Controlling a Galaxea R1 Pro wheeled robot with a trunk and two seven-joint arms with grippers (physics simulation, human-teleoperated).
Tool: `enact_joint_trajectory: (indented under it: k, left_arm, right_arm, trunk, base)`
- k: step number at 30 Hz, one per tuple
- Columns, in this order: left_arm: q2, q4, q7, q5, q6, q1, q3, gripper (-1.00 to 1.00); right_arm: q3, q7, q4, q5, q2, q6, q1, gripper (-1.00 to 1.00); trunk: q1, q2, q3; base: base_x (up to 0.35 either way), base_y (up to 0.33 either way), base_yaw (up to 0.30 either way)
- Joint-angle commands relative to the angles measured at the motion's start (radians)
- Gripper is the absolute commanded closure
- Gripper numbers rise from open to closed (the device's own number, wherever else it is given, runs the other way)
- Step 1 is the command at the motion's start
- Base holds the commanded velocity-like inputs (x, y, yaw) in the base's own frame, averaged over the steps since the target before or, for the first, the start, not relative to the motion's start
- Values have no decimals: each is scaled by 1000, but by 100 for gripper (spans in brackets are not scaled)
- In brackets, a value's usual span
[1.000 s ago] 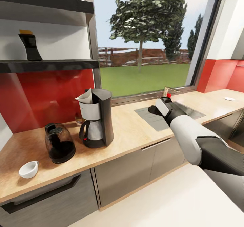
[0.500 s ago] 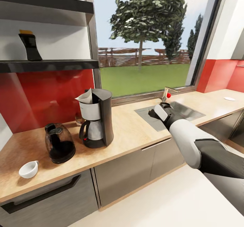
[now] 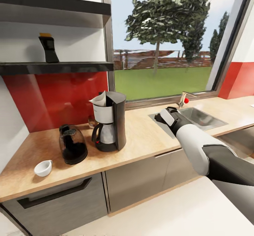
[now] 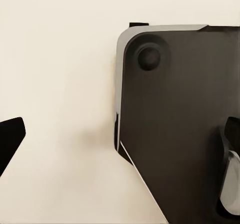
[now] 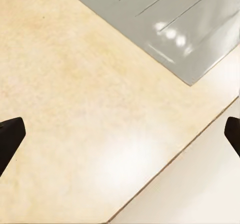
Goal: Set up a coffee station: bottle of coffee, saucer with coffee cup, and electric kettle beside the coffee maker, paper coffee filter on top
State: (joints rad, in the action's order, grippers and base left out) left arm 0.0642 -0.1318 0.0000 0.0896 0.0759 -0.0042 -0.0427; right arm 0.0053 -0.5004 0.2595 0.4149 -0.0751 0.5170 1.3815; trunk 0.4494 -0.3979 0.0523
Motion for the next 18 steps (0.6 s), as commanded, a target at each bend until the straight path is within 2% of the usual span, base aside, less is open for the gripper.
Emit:
enact_joint_trajectory:
  k: [1, 9, 14, 17, 18]
  left_arm:
    - [0, 0, 0, 10, 2, 0, -5, -100]
    - [1, 0, 0, 10, 3, 0, -5, -100]
    - [3, 0, 0, 10, 4, 0, -5, -100]
    - [3, 1, 0, 9, 17, 0, -5, -100]
    - [2, 1, 0, 9, 23, 0, -5, -100]
  right_arm:
    - [1, -6, 2, 5, 0, 5, 1, -100]
    - [1, -8, 5, 5, 0, 5, 1, -100]
    - [2, -7, 21, 5, 3, 5, 1, -100]
    - [-6, -9, 112, 6, 8, 17, 2, -100]
    - [-7, -12, 200, 7, 9, 40, 5, -100]
  trunk:
    - [1, -2, 2]
    - [1, -2, 2]
    - [1, -2, 2]
    - [1, -2, 2]
    - [1, -2, 2]
  base:
    - [-4, -7, 294]
    - [-1, -2, 289]
    - [0, 0, 85]
    - [0, 0, 5]
    - [0, 0, 1]
